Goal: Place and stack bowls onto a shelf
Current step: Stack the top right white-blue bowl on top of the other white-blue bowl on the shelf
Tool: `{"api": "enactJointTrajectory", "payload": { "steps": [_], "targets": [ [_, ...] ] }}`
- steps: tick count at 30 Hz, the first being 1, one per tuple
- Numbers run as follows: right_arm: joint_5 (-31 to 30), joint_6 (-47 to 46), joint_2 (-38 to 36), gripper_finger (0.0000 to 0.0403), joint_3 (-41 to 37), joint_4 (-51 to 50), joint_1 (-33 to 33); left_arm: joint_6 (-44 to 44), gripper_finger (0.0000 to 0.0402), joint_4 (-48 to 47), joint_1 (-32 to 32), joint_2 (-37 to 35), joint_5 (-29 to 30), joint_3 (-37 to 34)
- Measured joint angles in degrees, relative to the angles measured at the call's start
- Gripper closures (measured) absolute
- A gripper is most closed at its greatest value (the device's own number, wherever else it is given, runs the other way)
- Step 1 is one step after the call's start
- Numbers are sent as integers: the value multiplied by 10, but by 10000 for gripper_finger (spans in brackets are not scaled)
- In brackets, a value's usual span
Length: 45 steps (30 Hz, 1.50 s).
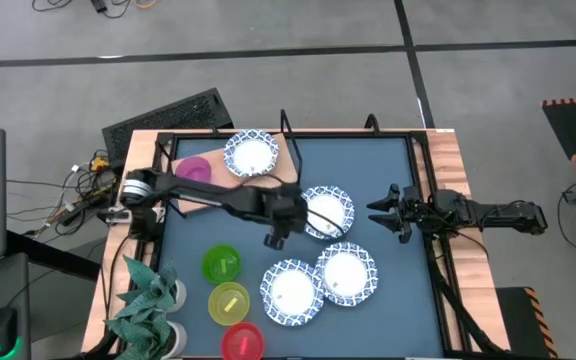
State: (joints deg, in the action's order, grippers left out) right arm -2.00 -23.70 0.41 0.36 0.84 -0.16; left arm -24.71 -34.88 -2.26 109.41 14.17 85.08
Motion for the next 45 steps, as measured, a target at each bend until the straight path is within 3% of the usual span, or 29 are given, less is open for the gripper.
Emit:
{"api": "enactJointTrajectory", "payload": {
  "steps": [7,20,28,37,40,45],
  "targets": [
    [0,0,0,183,0,0,0,-19,214,63,-18,67,3,0],
    [2,-3,0,183,0,0,0,-33,218,132,-30,102,117,6],
    [2,-3,0,183,0,0,0,-57,219,165,-24,116,65,8],
    [2,-3,0,183,0,0,0,-71,221,190,-19,137,112,7],
    [2,-3,0,183,0,0,0,-71,238,194,-17,137,128,7],
    [2,-3,0,183,0,0,0,-78,305,189,-16,137,127,7]
  ]
}}
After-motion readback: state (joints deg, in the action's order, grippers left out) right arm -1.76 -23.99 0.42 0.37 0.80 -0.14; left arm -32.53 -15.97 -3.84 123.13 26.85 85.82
